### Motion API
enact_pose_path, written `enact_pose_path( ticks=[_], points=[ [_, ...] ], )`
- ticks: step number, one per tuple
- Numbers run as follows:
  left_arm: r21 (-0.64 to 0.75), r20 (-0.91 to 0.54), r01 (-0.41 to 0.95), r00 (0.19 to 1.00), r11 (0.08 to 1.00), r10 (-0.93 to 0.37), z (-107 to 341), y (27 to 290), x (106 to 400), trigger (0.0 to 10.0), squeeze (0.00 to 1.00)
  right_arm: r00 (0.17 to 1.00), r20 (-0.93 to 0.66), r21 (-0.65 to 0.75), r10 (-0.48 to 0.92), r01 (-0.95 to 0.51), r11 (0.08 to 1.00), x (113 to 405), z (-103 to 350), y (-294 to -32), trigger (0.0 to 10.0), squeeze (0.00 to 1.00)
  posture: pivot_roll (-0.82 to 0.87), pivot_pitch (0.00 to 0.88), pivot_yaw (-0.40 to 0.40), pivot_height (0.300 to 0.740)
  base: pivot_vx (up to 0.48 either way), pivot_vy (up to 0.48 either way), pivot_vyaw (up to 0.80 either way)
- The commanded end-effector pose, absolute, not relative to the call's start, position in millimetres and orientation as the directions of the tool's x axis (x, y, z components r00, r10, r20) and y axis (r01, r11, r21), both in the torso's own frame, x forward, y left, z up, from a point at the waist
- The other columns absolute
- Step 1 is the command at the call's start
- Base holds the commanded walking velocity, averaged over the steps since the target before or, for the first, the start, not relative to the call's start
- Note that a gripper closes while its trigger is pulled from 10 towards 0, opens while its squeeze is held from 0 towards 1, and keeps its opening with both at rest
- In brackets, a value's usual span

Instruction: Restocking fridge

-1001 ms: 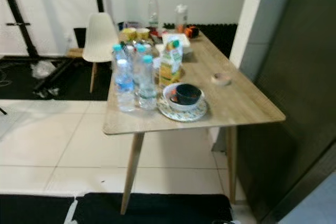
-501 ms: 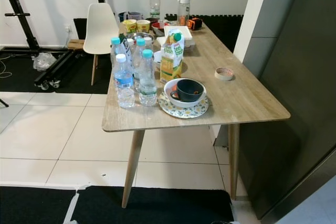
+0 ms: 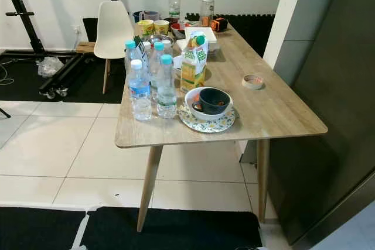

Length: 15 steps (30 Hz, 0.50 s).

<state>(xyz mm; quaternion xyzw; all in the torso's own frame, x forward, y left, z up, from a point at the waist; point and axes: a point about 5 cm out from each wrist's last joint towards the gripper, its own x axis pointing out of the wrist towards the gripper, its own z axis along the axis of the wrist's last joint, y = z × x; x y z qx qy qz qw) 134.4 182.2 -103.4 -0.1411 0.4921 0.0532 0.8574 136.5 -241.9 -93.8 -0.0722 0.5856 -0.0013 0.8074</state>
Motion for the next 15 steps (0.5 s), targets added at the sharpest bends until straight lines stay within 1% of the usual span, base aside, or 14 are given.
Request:
enact_pose_path(
  ticks=[1,15],
  points=[
    [-0.182,-0.863,-0.219,0.503,0.959,-0.049,-103.8,183.8,132.8,10.0,0.0,0.32,-0.944,-0.116,-0.082,-0.09,0.989,139.0,-93.5,-240.0,10.0,0.0,-0.12,0.0,0.0,0.74,0.251,0.0,0.0],
    [-0.185,-0.864,-0.211,0.501,0.96,-0.056,-104.3,181.9,131.6,10.0,0.0,0.32,-0.944,-0.118,-0.083,-0.091,0.989,138.7,-93.5,-240.2,10.0,0.0,-0.12,0.0,0.0,0.74,0.274,0.0,0.0]
  ],
)
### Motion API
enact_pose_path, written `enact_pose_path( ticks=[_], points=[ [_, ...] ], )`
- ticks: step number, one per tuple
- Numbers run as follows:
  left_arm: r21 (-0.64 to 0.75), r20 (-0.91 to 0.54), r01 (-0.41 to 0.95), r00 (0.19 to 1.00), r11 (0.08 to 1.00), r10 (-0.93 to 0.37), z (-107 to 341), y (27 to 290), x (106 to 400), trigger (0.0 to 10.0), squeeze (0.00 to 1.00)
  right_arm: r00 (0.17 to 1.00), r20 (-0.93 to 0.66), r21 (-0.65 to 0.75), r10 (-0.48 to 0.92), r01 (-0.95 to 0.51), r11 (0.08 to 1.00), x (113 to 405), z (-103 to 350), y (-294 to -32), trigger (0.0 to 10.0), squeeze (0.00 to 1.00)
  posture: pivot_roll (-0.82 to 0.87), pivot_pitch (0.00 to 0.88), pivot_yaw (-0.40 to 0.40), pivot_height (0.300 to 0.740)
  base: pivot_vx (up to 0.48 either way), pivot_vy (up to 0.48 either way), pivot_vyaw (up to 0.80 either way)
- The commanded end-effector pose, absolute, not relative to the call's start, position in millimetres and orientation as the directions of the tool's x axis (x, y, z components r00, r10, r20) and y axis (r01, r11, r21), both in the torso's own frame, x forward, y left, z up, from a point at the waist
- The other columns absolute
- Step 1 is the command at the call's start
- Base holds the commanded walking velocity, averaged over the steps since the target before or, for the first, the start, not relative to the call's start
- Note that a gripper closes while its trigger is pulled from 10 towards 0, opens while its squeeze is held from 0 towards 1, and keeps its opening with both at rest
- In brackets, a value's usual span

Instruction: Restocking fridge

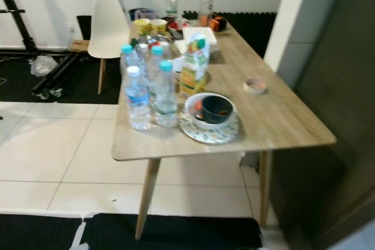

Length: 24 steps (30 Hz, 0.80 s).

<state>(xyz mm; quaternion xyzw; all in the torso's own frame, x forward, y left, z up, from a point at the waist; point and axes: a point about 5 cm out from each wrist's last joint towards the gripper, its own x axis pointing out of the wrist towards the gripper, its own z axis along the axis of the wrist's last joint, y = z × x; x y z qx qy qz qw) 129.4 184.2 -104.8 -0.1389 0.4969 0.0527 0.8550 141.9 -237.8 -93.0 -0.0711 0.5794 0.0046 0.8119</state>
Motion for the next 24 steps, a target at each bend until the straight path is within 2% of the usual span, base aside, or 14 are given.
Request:
enact_pose_path(
  ticks=[1,6,11,19,24],
  points=[
    [-0.185,-0.863,-0.211,0.501,0.96,-0.056,-104.3,181.7,131.6,10.0,0.0,0.32,-0.944,-0.118,-0.083,-0.091,0.989,138.7,-93.5,-240.2,10.0,0.0,-0.12,0.0,0.0,0.74,0.277,0.0,0.0],
    [-0.184,-0.863,-0.209,0.503,0.96,-0.056,-104.2,181.6,131.9,10.0,0.0,0.319,-0.944,-0.118,-0.083,-0.092,0.989,138.7,-93.5,-240.2,10.0,0.0,-0.12,0.0,0.0,0.74,0.278,0.0,0.0],
    [-0.193,-0.862,-0.206,0.502,0.959,-0.065,-104.1,182.2,131.8,10.0,0.0,0.318,-0.944,-0.118,-0.083,-0.093,0.989,138.5,-93.7,-239.8,10.0,0.0,-0.13,0.0,-0.002,0.74,0.0,0.0,0.0],
    [-0.203,-0.863,-0.203,0.499,0.958,-0.077,-104.3,182.7,131.1,10.0,0.0,0.318,-0.944,-0.119,-0.083,-0.095,0.988,138.2,-93.8,-239.7,10.0,0.0,-0.12,0.0,0.0,0.74,0.0,-0.48,0.0],
    [-0.191,-0.866,-0.231,0.497,0.954,-0.053,-104.6,185.1,129.9,10.0,0.0,0.319,-0.944,-0.119,-0.083,-0.097,0.988,138.1,-93.9,-239.7,10.0,0.0,-0.12,0.0,-0.001,0.74,0.0,0.0,0.0]
  ],
)
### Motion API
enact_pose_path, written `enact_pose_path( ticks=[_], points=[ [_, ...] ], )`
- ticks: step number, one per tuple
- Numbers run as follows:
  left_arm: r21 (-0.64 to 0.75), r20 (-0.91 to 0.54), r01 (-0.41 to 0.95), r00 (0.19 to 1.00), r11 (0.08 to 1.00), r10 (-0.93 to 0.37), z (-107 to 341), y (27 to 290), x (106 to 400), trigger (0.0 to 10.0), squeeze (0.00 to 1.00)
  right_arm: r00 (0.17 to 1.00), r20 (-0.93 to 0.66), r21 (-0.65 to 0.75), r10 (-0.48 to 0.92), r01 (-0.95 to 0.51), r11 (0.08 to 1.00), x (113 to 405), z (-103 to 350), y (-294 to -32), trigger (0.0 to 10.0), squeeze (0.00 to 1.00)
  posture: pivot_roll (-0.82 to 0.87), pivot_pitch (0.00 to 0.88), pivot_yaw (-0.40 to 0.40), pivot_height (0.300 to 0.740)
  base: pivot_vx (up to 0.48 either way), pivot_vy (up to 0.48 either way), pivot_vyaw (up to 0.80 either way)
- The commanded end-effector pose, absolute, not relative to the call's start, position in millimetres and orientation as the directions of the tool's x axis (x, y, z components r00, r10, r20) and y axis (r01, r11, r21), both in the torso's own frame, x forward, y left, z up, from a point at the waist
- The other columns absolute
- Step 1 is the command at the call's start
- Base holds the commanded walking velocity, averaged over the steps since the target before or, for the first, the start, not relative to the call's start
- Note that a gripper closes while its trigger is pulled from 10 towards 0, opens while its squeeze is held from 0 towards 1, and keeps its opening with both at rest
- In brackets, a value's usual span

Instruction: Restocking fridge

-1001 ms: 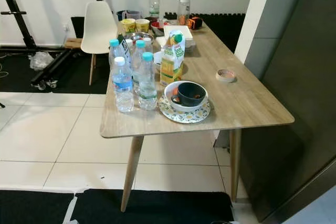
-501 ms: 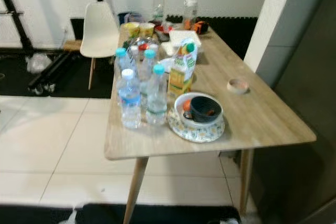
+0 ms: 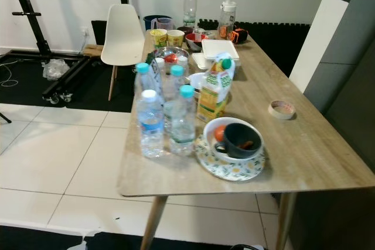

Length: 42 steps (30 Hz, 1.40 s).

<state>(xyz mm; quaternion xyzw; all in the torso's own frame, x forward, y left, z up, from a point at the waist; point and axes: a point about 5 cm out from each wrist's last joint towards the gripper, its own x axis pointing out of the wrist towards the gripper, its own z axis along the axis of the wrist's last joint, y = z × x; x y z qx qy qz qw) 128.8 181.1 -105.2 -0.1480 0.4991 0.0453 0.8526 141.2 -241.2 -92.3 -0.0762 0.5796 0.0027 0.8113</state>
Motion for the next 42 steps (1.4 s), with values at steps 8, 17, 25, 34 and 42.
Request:
enact_pose_path(
  ticks=[8,17,25,34,42],
  points=[
    [-0.161,-0.862,-0.304,0.507,0.939,0.016,-103,197,129,10.0,0.0,0.318,-0.944,-0.119,-0.083,-0.096,0.988,138,-94,-240,10.0,0.0,-0.12,0.0,-0.001,0.74,0.0,0.0,0.0],
    [-0.169,-0.76,-0.621,0.577,0.765,0.3,-82,261,146,10.0,1.0,0.317,-0.945,-0.117,-0.082,-0.094,0.989,138,-94,-240,10.0,0.0,-0.12,0.0,-0.002,0.74,0.0,0.0,0.0],
    [-0.321,-0.48,-0.799,0.601,0.509,0.64,-14,358,181,10.0,1.0,0.317,-0.945,-0.116,-0.082,-0.091,0.989,138,-94,-241,10.0,0.0,-0.12,0.0,-0.003,0.74,0.0,0.0,0.0],
    [-0.49,-0.179,-0.658,0.718,0.572,0.672,51,386,227,10.0,1.0,0.318,-0.944,-0.118,-0.083,-0.09,0.989,138,-93,-241,10.0,0.0,-0.12,0.0,-0.003,0.74,0.0,0.0,0.0],
    [-0.459,0.42,-0.112,0.847,0.881,0.326,173,368,301,10.0,0.0,0.319,-0.944,-0.119,-0.084,-0.09,0.989,138,-93,-243,10.0,0.0,-0.12,0.0,-0.006,0.74,0.0,0.0,0.0]
  ],
)
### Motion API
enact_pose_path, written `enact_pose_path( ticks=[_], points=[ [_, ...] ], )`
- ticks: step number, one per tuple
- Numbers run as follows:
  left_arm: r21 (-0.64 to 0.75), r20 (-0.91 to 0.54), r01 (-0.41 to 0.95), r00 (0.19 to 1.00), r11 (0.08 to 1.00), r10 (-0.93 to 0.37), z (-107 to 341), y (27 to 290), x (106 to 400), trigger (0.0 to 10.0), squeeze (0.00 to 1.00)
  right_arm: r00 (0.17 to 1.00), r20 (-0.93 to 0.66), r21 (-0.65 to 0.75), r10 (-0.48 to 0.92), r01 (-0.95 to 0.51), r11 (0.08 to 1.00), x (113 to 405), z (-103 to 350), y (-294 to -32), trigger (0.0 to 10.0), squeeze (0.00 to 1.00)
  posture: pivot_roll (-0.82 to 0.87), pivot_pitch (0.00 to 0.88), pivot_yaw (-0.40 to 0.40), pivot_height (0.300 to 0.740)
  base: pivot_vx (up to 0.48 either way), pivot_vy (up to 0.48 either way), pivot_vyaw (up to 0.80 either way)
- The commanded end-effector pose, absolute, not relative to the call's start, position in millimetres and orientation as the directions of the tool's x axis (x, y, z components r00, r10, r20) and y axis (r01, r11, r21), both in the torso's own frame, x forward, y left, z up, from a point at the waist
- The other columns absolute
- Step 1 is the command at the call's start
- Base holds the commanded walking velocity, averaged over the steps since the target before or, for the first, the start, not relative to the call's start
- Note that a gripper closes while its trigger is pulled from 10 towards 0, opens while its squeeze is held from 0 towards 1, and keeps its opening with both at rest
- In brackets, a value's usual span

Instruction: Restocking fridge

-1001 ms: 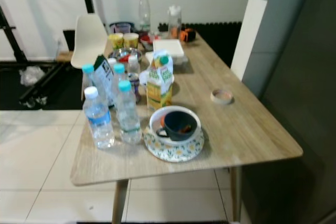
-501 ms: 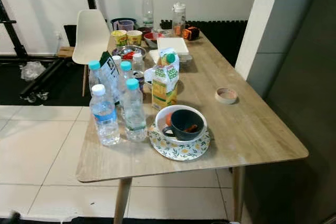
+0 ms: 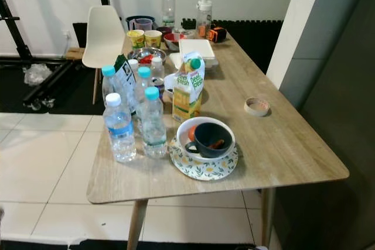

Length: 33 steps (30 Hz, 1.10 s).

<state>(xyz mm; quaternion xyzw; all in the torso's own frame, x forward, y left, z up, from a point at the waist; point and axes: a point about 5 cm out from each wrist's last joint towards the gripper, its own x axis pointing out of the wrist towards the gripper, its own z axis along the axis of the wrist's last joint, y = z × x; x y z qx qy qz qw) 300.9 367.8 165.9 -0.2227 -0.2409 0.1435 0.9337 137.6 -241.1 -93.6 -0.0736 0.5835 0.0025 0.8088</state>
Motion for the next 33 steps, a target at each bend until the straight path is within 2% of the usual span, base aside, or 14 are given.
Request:
enact_pose_path(
  ticks=[1,3,6,8,9,13,15,19,22,24,29,33],
  points=[
    [-0.439,0.471,-0.038,0.841,0.898,0.265,183,362,306,10.0,0.0,0.319,-0.944,-0.119,-0.084,-0.091,0.989,138,-93,-243,10.0,0.0,-0.12,0.0,-0.006,0.74,0.0,0.0,0.0],
    [-0.323,0.594,0.22,0.804,0.921,0.016,209,333,317,10.0,0.0,0.319,-0.944,-0.12,-0.085,-0.091,0.989,138,-93,-243,10.0,0.0,-0.12,0.0,-0.006,0.74,0.0,0.0,0.0],
    [-0.138,0.659,0.514,0.686,0.847,-0.309,236,284,321,10.0,0.0,0.32,-0.944,-0.12,-0.086,-0.09,0.989,138,-93,-243,10.0,0.0,-0.12,0.0,-0.006,0.74,0.0,0.0,0.0],
    [-0.068,0.648,0.598,0.635,0.798,-0.421,243,265,319,10.0,0.0,0.32,-0.944,-0.12,-0.086,-0.089,0.989,138,-93,-243,10.0,0.0,-0.12,0.0,-0.007,0.74,0.0,0.0,0.0],
    [-0.068,0.648,0.598,0.635,0.798,-0.421,243,265,319,10.0,0.0,0.32,-0.944,-0.12,-0.086,-0.089,0.989,138,-93,-243,10.0,0.0,-0.12,0.0,-0.007,0.74,0.0,0.0,0.0],
    [0.079,0.509,0.744,0.542,0.664,-0.668,240,230,317,10.0,0.0,0.321,-0.943,-0.119,-0.085,-0.088,0.989,138,-93,-242,10.0,0.0,-0.12,0.0,-0.007,0.74,0.0,0.0,0.0],
    [0.087,0.469,0.782,0.514,0.617,-0.718,233,221,317,10.0,0.0,0.32,-0.943,-0.119,-0.085,-0.088,0.989,138,-93,-242,10.0,0.0,-0.12,0.0,-0.006,0.74,0.0,0.0,0.0],
    [0.085,0.386,0.795,0.529,0.6,-0.756,215,209,327,10.0,0.0,0.32,-0.944,-0.116,-0.083,-0.086,0.989,138,-93,-242,10.0,0.0,-0.12,0.0,-0.006,0.74,0.0,0.0,0.0],
    [0.084,0.363,0.784,0.55,0.614,-0.752,215,206,329,10.0,0.0,0.32,-0.944,-0.116,-0.083,-0.085,0.99,138,-93,-242,10.0,0.0,-0.13,0.0,-0.004,0.74,0.0,0.0,0.0],
    [0.085,0.337,0.741,0.607,0.666,-0.719,219,208,334,10.0,0.0,0.319,-0.944,-0.117,-0.085,-0.083,0.99,138,-93,-241,10.0,0.0,-0.13,0.0,-0.003,0.74,0.0,0.0,0.0],
    [0.073,0.322,0.697,0.66,0.713,-0.678,218,208,340,10.0,0.0,0.319,-0.944,-0.121,-0.089,-0.081,0.989,138,-94,-241,10.0,0.0,-0.13,0.0,-0.003,0.74,0.0,0.0,0.0],
    [0.042,0.317,0.71,0.658,0.703,-0.683,213,201,344,10.0,0.0,0.319,-0.944,-0.122,-0.09,-0.083,0.989,138,-94,-241,10.0,0.0,-0.13,0.0,-0.003,0.74,0.0,0.0,0.0]
  ],
)
